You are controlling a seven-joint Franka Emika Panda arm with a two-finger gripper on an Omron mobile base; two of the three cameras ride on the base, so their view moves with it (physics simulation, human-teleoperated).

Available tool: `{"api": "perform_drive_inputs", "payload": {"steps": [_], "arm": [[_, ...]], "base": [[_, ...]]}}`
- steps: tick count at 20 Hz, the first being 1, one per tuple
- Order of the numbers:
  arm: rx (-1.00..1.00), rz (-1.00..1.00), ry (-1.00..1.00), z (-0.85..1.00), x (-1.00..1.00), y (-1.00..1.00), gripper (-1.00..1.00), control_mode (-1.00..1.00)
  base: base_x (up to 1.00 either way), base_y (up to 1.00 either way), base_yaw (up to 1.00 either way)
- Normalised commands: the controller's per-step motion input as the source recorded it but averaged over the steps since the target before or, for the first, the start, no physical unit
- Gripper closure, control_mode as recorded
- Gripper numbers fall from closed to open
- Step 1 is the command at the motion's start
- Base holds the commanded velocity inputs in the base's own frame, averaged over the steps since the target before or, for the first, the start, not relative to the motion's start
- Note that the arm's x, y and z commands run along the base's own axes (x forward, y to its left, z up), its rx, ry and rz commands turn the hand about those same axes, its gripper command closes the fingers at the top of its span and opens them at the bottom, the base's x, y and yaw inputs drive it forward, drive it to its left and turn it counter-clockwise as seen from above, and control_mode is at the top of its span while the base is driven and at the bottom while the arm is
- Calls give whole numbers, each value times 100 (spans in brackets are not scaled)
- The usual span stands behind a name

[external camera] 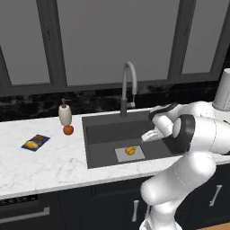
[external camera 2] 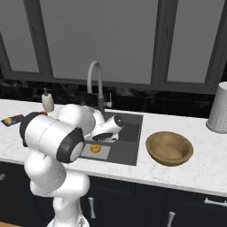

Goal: Pick the squash from the sink and place it in the bowl. Then pick the bowl and place it in the microwave. Then close the microwave door and press the start button.

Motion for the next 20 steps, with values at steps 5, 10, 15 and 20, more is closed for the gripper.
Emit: {"api": "perform_drive_inputs", "payload": {"steps": [5, 10, 15, 20], "arm": [[0, 13, 0, -41, 28, 0, -100, -100], [0, 5, 0, -45, 21, 14, -100, -100], [0, 0, 0, -35, 18, 9, -100, -100], [0, 0, 0, -28, 17, 7, -100, -100]], "base": [[0, 0, 0], [0, 0, 0], [0, 0, 0], [0, 0, 0]]}}
